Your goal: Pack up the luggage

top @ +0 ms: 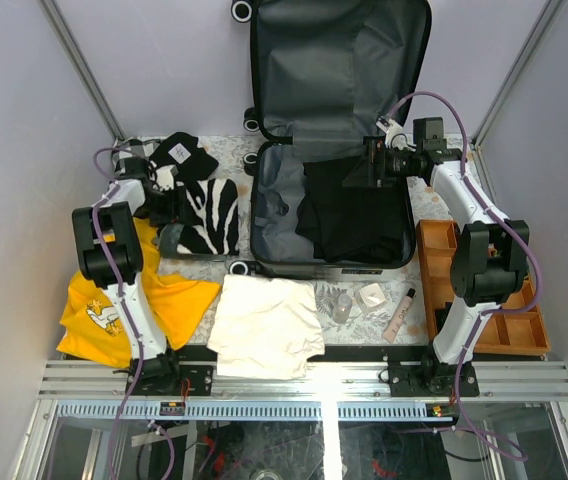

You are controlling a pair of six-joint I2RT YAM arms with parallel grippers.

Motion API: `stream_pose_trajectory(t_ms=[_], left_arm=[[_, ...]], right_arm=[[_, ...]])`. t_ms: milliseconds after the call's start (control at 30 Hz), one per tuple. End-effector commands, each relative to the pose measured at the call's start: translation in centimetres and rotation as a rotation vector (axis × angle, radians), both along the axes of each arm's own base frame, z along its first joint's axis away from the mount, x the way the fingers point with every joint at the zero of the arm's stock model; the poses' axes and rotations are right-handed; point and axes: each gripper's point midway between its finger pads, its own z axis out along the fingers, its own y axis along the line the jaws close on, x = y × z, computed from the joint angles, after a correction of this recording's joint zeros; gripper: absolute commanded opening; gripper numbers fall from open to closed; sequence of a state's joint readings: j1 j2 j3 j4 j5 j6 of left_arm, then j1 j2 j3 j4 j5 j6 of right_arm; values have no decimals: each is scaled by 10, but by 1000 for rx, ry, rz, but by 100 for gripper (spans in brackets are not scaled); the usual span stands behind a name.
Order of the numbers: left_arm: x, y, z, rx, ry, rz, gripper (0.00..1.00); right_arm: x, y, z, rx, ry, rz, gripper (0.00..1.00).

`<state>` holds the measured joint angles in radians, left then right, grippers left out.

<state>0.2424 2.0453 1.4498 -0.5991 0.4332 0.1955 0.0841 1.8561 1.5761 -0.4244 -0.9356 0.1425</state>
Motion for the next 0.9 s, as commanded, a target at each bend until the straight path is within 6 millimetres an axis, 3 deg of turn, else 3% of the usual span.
stream_pose_trajectory(t_ms=[0, 33, 100, 333, 600, 767, 867], left_arm=[[-3, -14, -8, -22, 0, -30, 54], [-2, -16, -1, -28, -18, -31, 40], [-1, -20, 19, -47, -56, -37, 26], [4, -29, 89, -109, -166, -45, 0], [4, -30, 197, -131, -342, -34, 0], [-2, -46, 272, -184, -452, -60, 0], [-6, -68, 308, -196, -511, -114, 0]], right_arm=[[-3, 1, 18, 17, -35, 15, 83], [-3, 1, 18, 16, -36, 14, 84], [-3, 0, 17, 14, -35, 11, 84], [-7, -1, 22, 10, -46, 0, 83], [-14, -4, 36, -9, -82, -7, 84], [-17, -6, 44, -19, -110, -13, 85], [-18, -6, 46, -22, -114, -14, 87]])
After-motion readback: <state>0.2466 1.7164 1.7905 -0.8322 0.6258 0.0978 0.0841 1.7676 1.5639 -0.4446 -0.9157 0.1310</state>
